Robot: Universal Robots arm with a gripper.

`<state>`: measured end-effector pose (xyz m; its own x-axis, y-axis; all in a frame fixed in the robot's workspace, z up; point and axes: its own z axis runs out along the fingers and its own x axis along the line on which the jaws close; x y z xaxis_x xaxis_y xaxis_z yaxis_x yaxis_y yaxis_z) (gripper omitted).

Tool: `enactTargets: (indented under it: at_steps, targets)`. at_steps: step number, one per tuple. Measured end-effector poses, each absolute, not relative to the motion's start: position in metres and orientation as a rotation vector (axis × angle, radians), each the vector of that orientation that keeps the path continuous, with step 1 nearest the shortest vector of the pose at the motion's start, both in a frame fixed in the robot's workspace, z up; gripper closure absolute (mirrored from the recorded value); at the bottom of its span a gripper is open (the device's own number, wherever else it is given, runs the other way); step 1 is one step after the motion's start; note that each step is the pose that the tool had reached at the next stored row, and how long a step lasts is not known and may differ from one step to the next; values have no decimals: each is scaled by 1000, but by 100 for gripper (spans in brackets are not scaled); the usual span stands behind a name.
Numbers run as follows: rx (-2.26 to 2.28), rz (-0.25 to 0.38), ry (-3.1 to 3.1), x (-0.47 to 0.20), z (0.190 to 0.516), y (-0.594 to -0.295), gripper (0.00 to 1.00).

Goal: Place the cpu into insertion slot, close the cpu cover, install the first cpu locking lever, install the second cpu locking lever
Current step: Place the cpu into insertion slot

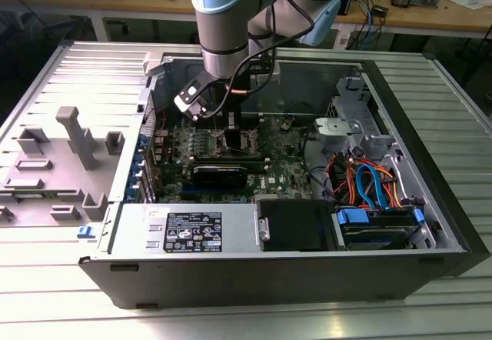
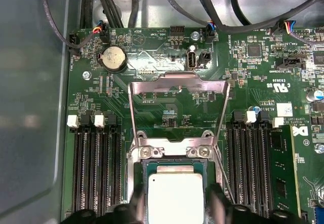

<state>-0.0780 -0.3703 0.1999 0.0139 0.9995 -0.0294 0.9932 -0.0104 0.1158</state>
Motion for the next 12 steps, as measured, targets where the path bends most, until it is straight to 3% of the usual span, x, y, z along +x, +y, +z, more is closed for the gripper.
enactTargets:
  at_steps: [6,12]
  targets:
    - [2160,92,2134,-77,200,-370,40]
    - [2160,91,2134,-75,200,-370,46]
